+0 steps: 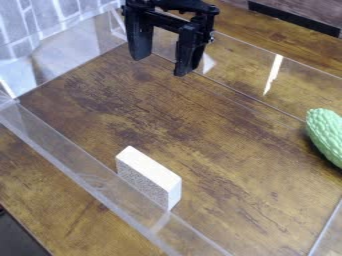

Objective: Put the white object in the blue tray

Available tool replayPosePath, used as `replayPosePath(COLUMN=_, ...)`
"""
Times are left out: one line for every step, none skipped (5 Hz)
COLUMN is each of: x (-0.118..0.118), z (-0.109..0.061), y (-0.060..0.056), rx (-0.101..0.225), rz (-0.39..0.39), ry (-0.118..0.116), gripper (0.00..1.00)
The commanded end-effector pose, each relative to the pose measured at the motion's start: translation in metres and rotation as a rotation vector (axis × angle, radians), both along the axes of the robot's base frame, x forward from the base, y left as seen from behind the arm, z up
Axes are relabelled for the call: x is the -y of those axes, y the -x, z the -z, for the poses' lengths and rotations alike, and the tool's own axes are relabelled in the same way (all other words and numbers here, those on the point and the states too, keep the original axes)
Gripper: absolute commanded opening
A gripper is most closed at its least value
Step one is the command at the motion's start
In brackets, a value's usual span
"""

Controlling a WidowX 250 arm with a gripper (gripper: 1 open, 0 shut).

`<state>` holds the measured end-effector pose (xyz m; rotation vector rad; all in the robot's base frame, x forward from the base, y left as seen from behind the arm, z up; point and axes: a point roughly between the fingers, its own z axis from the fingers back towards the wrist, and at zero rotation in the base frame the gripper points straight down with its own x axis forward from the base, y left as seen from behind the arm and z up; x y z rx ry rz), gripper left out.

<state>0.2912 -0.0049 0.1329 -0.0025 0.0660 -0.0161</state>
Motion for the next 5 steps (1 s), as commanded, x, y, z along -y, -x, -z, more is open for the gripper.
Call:
replayPosePath(x=0.002, z=0.008, y=-0.008, rx=-0.011, rz=0.048, ry=0.007, gripper=1.00)
replayPosePath(x=0.005, z=0.015, y=-0.026, rx=-0.008, rz=0.150, ry=0.017, gripper=1.00)
replayPosePath(x=0.007, z=0.022, y=-0.028, rx=-0.018, rz=0.167, ry=0.019, gripper=1.00)
replayPosePath(x=0.008, z=0.029, y=-0.029, rx=-0.031, rz=0.179, ry=0.022, gripper=1.00)
replayPosePath(x=0.010, z=0.035, y=-0.030, rx=-0.044, rz=0.195, ry=0.024, gripper=1.00)
